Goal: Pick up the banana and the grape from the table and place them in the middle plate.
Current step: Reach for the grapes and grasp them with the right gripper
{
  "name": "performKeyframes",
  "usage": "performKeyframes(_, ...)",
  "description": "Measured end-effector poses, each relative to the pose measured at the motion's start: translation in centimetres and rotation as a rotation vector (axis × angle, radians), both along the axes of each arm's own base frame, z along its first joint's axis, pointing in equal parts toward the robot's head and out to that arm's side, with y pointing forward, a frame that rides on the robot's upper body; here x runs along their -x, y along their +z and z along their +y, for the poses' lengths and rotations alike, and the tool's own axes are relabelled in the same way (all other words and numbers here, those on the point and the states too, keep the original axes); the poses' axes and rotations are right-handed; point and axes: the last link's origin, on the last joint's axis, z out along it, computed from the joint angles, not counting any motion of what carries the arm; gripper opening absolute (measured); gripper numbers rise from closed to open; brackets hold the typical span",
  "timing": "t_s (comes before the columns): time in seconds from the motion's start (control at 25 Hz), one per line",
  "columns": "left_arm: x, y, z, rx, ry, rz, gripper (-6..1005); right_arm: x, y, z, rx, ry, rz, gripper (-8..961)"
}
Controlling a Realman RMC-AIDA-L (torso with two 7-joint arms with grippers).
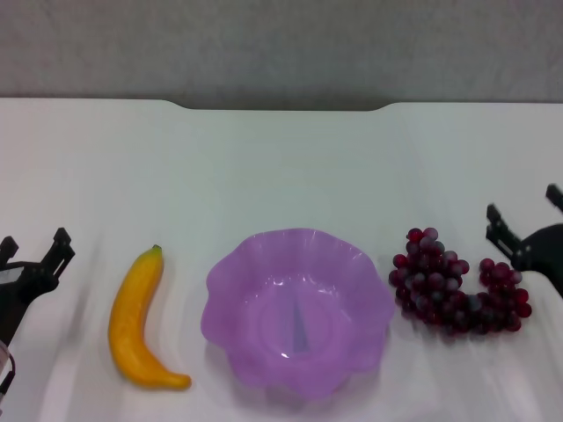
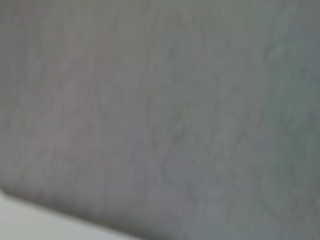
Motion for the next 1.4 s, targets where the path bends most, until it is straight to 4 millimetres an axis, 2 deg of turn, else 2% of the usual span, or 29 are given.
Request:
performKeyframes(0.12, -0.3, -0.1, 0.3, 0.001, -0.009, 0.003, 847, 0.1, 0.6, -0.1, -0.036, -0.005, 0.075, 877)
performKeyframes(0.28, -0.5, -0.1, 0.4, 0.001, -0.013, 0.003, 847, -1.4, 1.3, -0.1, -0.053, -0.099, 0.247, 876)
performKeyframes(0.56, -0.6, -0.1, 0.6, 0.001, -0.018, 0.008, 847, -1.9, 1.5, -0.2, -0.051, -0.116, 0.255, 876)
performKeyframes(0.76, -0.5, -0.2, 0.5, 0.015, -0.021, 0.02, 847, -1.9, 0.9, -0.4, -0.021, -0.11, 0.186, 875)
performKeyframes(1.04, -0.3, -0.2, 0.5, 0.025, -0.015, 0.033, 847, 0.2, 0.1, 0.2, 0.072, -0.106, 0.145, 874)
performKeyframes(1.28, -0.2, -0.5, 0.8, 0.047, -0.005, 0.053, 847, 3.3, 0.6, 0.6, 0.121, -0.132, 0.096, 874)
performKeyframes(1.4, -0.2, -0.5, 0.8, 0.052, -0.002, 0.057, 847, 5.1, 1.0, 1.3, 0.201, -0.194, 0.06, 873)
